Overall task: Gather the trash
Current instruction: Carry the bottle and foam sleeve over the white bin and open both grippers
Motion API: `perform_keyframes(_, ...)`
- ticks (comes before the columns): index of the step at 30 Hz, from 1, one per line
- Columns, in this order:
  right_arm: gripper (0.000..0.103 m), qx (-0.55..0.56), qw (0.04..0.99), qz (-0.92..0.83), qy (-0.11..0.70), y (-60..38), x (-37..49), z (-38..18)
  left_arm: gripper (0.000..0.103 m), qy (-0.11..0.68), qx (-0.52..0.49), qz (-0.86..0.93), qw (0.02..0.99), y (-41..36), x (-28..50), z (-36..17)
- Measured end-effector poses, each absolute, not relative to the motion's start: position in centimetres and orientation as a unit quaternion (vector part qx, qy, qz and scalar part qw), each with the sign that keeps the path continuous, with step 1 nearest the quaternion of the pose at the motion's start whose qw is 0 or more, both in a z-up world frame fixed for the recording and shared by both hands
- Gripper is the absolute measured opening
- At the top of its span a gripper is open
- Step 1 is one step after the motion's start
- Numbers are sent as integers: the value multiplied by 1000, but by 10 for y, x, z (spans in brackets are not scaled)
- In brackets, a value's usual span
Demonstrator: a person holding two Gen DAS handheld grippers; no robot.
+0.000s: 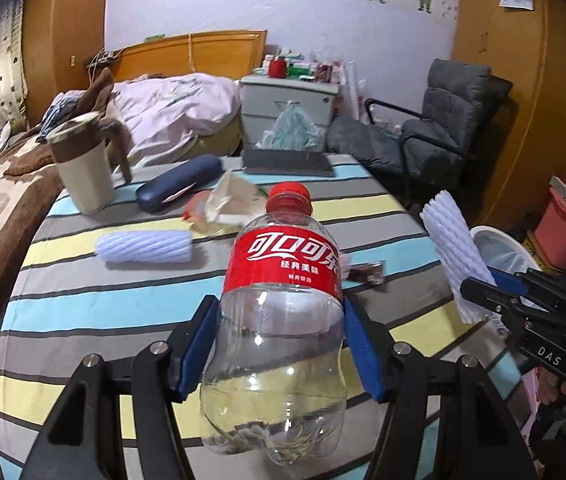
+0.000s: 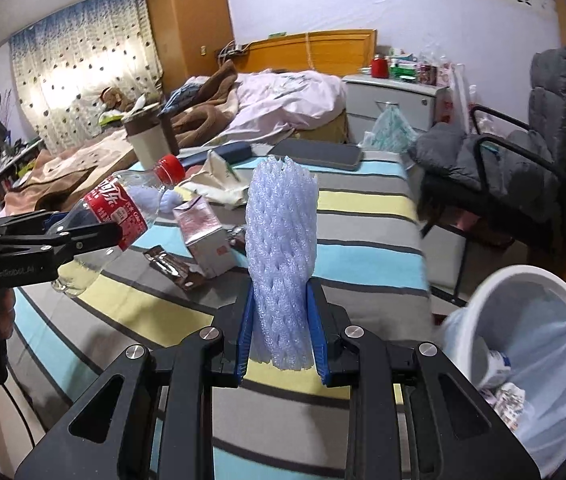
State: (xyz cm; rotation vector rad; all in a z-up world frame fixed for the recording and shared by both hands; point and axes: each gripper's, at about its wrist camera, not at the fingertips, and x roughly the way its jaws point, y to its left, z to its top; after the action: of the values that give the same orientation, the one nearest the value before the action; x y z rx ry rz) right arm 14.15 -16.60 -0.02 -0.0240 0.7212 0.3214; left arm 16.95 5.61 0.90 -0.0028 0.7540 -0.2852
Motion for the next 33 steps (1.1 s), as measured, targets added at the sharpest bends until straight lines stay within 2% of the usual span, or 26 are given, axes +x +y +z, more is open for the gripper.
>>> perform_keyframes(20,28,20,940,49,337,-254,106,7,64,360,26,-252,898,-76,157,17)
perform_keyframes(33,28,38,929,-39,367,-316,92,-2,65,372,51,-331,866,-172,160,13)
